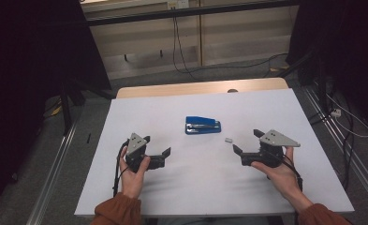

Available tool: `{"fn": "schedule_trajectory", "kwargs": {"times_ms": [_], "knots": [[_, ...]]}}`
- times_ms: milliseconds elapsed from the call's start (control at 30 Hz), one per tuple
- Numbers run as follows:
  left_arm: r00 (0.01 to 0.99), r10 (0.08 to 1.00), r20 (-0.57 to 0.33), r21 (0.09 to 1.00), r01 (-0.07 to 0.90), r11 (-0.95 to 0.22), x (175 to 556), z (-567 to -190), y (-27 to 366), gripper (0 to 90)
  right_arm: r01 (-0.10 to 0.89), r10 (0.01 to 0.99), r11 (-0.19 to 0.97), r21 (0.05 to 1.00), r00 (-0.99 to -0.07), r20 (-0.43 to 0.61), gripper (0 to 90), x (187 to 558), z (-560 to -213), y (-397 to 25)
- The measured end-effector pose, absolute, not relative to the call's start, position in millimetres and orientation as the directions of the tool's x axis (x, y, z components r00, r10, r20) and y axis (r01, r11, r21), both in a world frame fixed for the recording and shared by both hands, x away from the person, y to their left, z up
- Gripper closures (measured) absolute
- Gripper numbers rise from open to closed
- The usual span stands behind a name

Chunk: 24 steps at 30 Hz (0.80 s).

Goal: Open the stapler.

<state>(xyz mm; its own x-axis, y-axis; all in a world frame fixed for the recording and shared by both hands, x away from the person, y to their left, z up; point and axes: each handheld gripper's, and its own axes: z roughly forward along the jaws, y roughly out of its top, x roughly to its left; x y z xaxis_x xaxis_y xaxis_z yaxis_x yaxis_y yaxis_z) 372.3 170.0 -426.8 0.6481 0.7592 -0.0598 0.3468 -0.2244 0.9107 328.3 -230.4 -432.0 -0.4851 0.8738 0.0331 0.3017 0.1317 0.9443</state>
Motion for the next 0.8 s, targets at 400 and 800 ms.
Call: {"fn": "schedule_trajectory", "kwargs": {"times_ms": [400, 800], "knots": [[0.664, 0.745, -0.061, 0.914, 0.337, -0.225, 387.1, -422.5, 156.7, 5.6, 0.300, 0.861, 0.145, 0.943, -0.508, 0.030, 6.4, 341.3, -429.4, -213.6], [0.692, 0.720, -0.052, 0.913, 0.326, -0.247, 396.4, -425.3, 142.0, 5.3, 0.291, 0.845, 0.138, 0.947, -0.532, 0.041, 8.7, 355.3, -423.2, -201.5]]}}
